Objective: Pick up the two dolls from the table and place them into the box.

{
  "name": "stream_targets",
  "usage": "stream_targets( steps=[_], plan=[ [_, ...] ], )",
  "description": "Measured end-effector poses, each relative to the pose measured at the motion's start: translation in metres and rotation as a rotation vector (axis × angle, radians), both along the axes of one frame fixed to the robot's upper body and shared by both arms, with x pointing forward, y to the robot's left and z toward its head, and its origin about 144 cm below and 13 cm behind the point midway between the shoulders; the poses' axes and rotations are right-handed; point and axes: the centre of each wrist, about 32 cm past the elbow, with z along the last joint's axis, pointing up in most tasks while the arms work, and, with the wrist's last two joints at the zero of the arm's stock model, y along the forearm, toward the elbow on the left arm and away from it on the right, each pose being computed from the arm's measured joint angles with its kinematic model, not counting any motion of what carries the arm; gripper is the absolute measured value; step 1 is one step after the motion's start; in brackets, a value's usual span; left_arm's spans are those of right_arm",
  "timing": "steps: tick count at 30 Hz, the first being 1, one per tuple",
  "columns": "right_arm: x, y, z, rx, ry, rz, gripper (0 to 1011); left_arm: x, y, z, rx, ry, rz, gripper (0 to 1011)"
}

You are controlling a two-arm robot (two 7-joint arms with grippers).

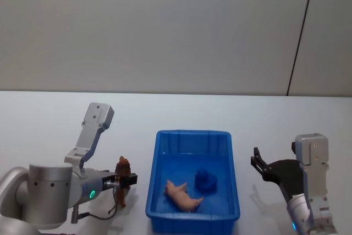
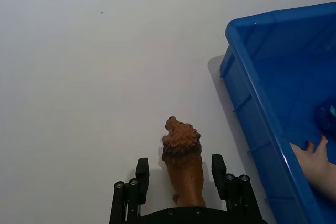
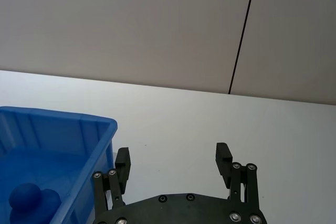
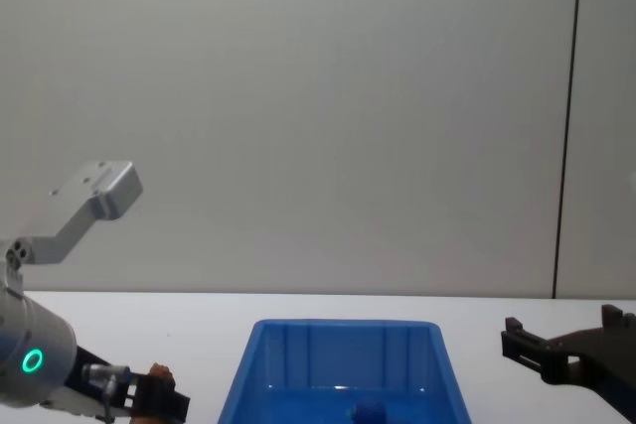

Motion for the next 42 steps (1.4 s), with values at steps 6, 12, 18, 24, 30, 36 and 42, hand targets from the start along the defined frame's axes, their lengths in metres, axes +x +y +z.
stream_targets(
  steps=[6,12,18,24,30,36,42],
  plan=[
    [0.0,0.0,0.0,0.0,0.0,0.0,1001,0.002,0.001,-0.005,-0.004,0.019,-0.003,600],
    [0.0,0.0,0.0,0.0,0.0,0.0,1001,0.004,0.001,-0.01,0.002,0.043,-0.004,416],
    [0.0,0.0,0.0,0.0,0.0,0.0,1001,0.004,0.0,-0.012,0.013,0.048,-0.009,357],
    [0.0,0.0,0.0,0.0,0.0,0.0,1001,0.003,-0.001,-0.012,0.029,0.038,-0.014,357],
    [0.0,0.0,0.0,0.0,0.0,0.0,1001,0.0,-0.003,-0.004,0.048,-0.016,-0.032,357],
    [0.0,0.0,0.0,0.0,0.0,0.0,1001,-0.002,-0.006,0.005,0.057,-0.078,-0.056,356],
    [0.0,0.0,0.0,0.0,0.0,0.0,1001,-0.005,-0.008,0.021,0.055,-0.171,-0.107,356]
  ],
)
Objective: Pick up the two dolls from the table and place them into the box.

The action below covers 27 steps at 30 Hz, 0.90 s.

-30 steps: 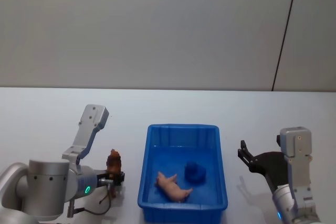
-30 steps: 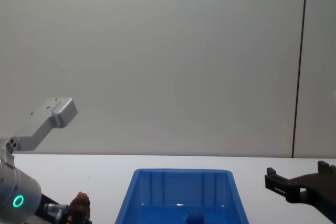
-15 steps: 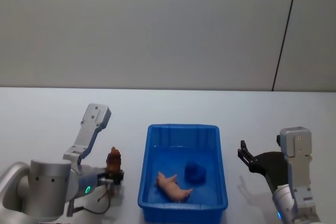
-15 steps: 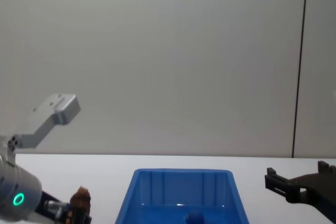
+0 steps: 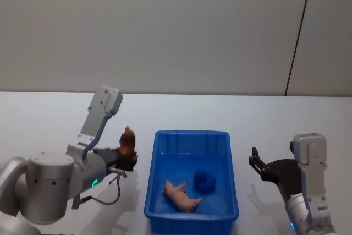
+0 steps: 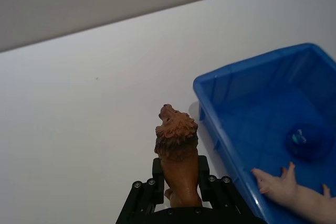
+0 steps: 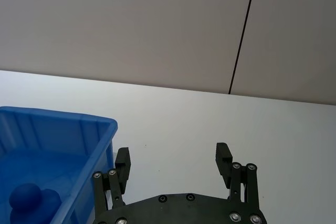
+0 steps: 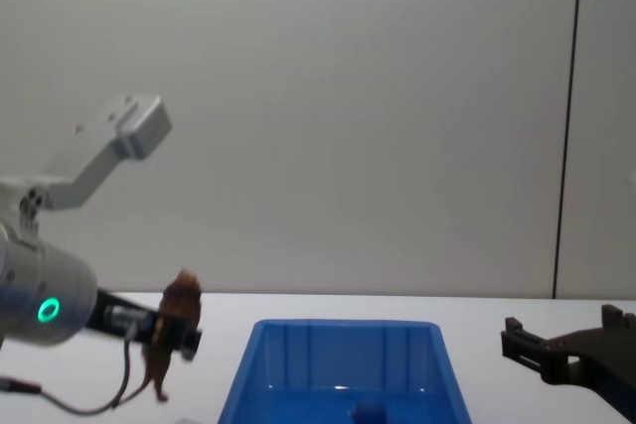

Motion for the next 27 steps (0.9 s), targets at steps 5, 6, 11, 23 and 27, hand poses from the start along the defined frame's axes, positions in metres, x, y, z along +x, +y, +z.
stream_targets(
  steps=[5,6,11,23,27],
  plan=[
    [0.0,0.0,0.0,0.0,0.0,0.0,1001,-0.001,-0.001,0.01,-0.014,-0.064,-0.051,357],
    [0.0,0.0,0.0,0.0,0.0,0.0,1001,-0.001,-0.001,0.011,-0.016,-0.075,-0.06,356],
    [0.0,0.0,0.0,0.0,0.0,0.0,1001,-0.001,-0.001,0.019,-0.047,-0.133,-0.127,356],
    [0.0,0.0,0.0,0.0,0.0,0.0,1001,0.006,0.002,0.027,-0.149,-0.224,-0.295,356],
    [0.0,0.0,0.0,0.0,0.0,0.0,1001,0.009,0.003,0.027,-0.192,-0.238,-0.351,378]
  ],
)
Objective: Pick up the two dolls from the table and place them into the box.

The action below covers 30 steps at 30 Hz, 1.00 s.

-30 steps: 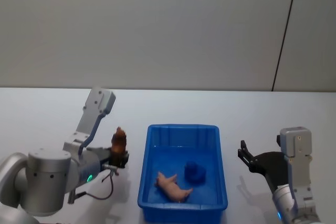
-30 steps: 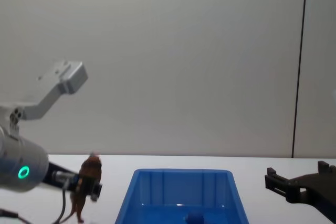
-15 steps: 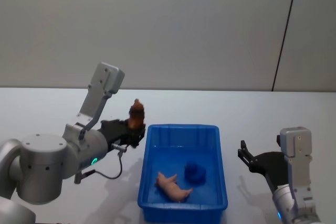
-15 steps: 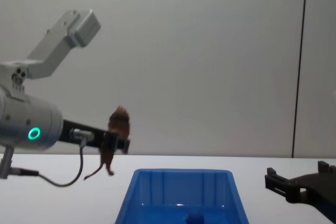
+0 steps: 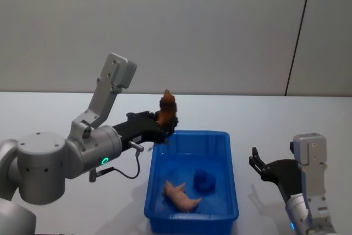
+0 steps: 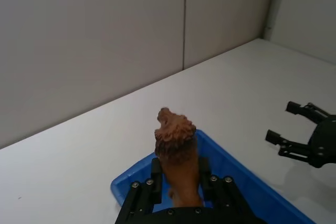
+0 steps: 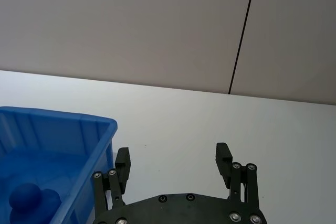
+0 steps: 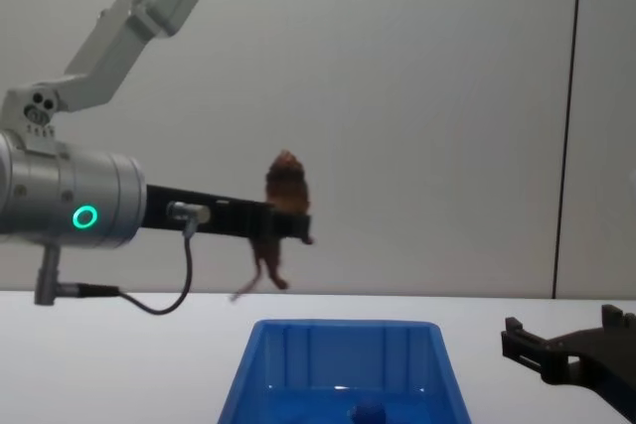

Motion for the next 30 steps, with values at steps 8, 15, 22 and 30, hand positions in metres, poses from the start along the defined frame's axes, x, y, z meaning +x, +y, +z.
stream_targets(
  steps=[8,15,22,30],
  plan=[
    [0.0,0.0,0.0,0.0,0.0,0.0,1001,0.009,0.001,-0.003,-0.083,-0.014,-0.134,598],
    [0.0,0.0,0.0,0.0,0.0,0.0,1001,0.018,0.0,-0.008,-0.15,-0.014,-0.242,839],
    [0.0,0.0,0.0,0.0,0.0,0.0,1001,0.029,-0.003,-0.013,-0.22,-0.011,-0.356,1001],
    [0.0,0.0,0.0,0.0,0.0,0.0,1001,0.038,-0.008,-0.02,-0.286,-0.008,-0.458,1001]
  ],
)
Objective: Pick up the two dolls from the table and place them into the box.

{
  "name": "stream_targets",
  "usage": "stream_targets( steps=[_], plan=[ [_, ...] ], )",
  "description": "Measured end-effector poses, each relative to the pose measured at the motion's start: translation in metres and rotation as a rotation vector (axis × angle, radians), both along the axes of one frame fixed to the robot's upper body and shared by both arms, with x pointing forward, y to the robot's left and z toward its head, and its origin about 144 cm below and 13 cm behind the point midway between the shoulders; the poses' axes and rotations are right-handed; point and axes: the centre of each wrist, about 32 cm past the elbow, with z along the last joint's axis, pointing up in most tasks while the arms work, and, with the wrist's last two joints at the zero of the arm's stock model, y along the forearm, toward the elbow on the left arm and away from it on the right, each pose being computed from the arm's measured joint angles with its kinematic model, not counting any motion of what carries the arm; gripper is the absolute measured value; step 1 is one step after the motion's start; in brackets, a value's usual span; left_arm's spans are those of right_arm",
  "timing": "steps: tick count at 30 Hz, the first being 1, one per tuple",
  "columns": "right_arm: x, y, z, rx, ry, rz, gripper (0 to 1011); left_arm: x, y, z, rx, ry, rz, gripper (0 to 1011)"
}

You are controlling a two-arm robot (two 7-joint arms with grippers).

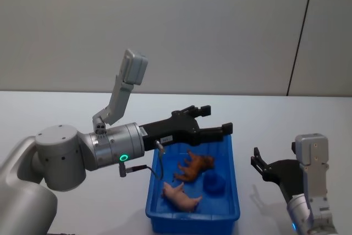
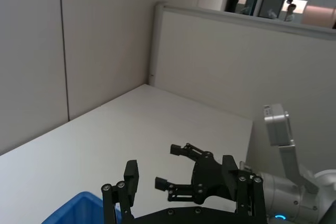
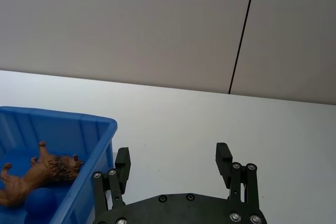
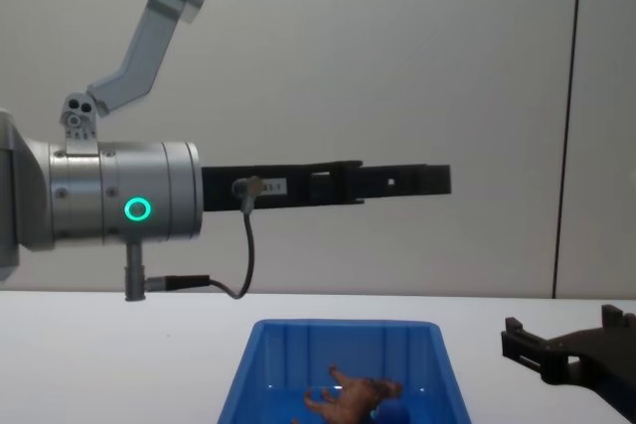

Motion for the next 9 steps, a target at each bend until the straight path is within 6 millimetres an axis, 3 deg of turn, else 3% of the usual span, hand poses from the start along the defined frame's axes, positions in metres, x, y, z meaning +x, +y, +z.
stream_targets(
  steps=[9],
  plan=[
    [0.0,0.0,0.0,0.0,0.0,0.0,1001,0.005,-0.0024,-0.0029,-0.033,0.0,-0.05,1001]
  ],
)
